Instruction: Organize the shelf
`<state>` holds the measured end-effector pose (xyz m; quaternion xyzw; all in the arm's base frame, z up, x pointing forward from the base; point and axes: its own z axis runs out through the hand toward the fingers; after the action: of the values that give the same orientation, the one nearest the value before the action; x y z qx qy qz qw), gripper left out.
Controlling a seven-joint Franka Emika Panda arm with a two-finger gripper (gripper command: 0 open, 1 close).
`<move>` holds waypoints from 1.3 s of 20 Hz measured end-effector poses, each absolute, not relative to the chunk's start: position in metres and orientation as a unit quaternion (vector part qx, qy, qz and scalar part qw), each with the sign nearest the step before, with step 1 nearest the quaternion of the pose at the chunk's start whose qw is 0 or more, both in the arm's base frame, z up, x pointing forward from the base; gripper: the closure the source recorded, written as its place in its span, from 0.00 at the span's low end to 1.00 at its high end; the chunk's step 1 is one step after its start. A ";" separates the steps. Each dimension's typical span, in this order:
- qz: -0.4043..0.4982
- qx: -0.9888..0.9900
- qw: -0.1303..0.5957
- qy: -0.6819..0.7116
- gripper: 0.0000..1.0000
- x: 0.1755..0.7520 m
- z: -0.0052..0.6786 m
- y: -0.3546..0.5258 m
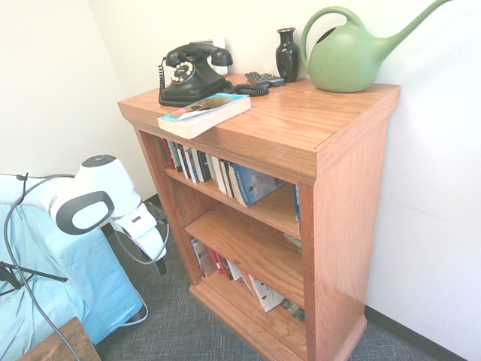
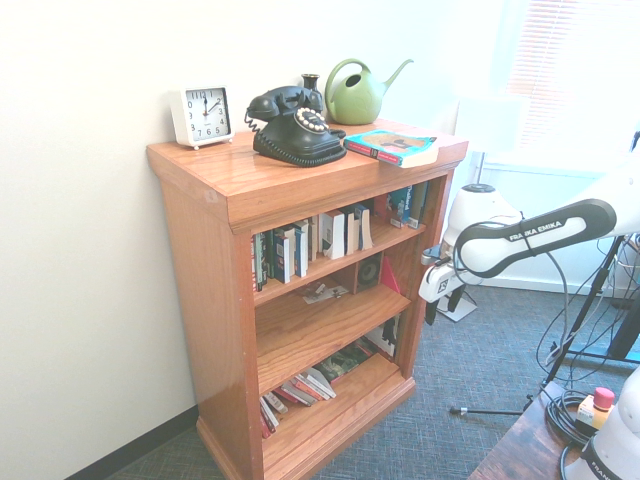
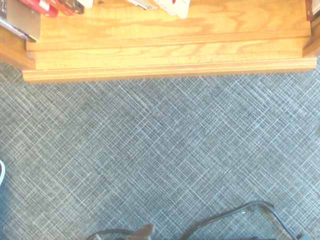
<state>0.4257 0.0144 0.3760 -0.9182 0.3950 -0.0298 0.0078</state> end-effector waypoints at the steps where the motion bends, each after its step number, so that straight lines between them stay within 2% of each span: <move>1: -0.030 -0.918 0.008 0.395 0.00 0.426 0.376 0.015; 6: -0.051 -0.921 -0.010 0.387 0.00 0.431 0.378 0.012; 13: -0.184 -0.924 -0.122 0.314 0.00 0.450 0.420 -0.008; 18: -0.289 -0.906 -0.191 0.245 0.00 0.458 0.474 0.012; 26: -0.436 -0.828 -0.313 0.163 0.00 0.453 0.520 0.031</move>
<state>0.4526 0.0307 0.5197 -0.8279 0.1630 -0.4358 -0.3130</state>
